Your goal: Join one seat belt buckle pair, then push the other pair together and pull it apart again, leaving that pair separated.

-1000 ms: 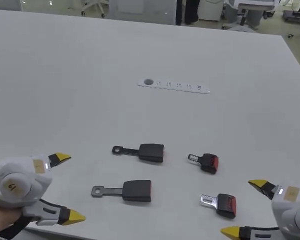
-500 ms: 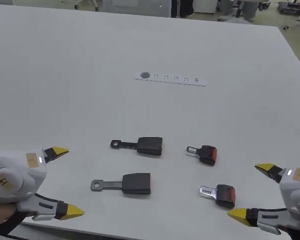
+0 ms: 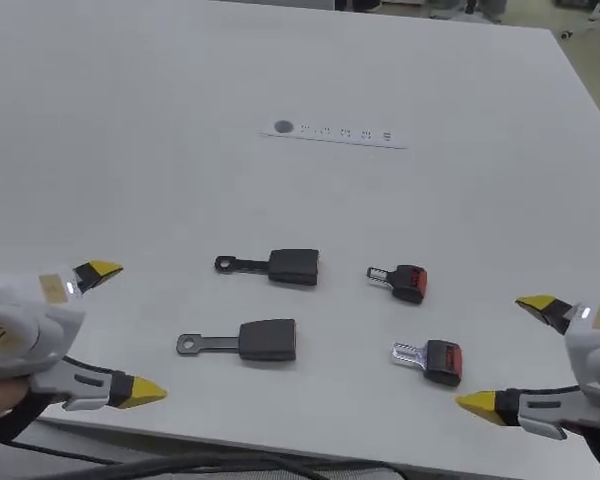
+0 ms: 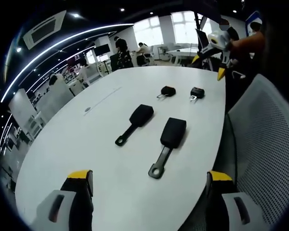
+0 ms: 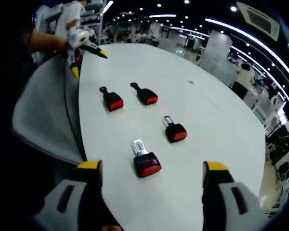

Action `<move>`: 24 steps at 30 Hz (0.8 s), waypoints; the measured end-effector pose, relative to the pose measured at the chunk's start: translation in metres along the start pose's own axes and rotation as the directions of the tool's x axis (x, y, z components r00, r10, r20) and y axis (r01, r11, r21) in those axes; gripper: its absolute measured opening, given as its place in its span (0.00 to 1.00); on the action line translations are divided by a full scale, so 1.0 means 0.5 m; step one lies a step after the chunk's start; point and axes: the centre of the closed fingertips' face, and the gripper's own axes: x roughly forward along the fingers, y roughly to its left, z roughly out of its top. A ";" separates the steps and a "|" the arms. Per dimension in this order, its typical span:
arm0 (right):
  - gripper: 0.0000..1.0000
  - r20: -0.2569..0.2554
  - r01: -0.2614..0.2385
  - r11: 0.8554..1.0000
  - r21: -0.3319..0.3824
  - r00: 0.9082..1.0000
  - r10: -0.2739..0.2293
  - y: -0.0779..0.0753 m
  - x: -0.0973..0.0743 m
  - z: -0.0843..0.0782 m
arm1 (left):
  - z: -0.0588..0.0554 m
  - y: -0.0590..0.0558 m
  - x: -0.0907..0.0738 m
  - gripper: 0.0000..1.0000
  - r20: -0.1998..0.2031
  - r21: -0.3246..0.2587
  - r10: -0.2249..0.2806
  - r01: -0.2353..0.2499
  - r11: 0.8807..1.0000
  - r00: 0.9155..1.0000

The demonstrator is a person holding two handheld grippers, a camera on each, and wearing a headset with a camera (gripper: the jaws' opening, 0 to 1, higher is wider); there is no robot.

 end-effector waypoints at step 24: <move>0.87 -0.027 0.008 0.998 -0.060 1.000 -0.010 0.008 -0.005 0.013 | 0.014 -0.011 0.020 0.94 -0.038 0.018 -0.008 0.008 1.000 0.999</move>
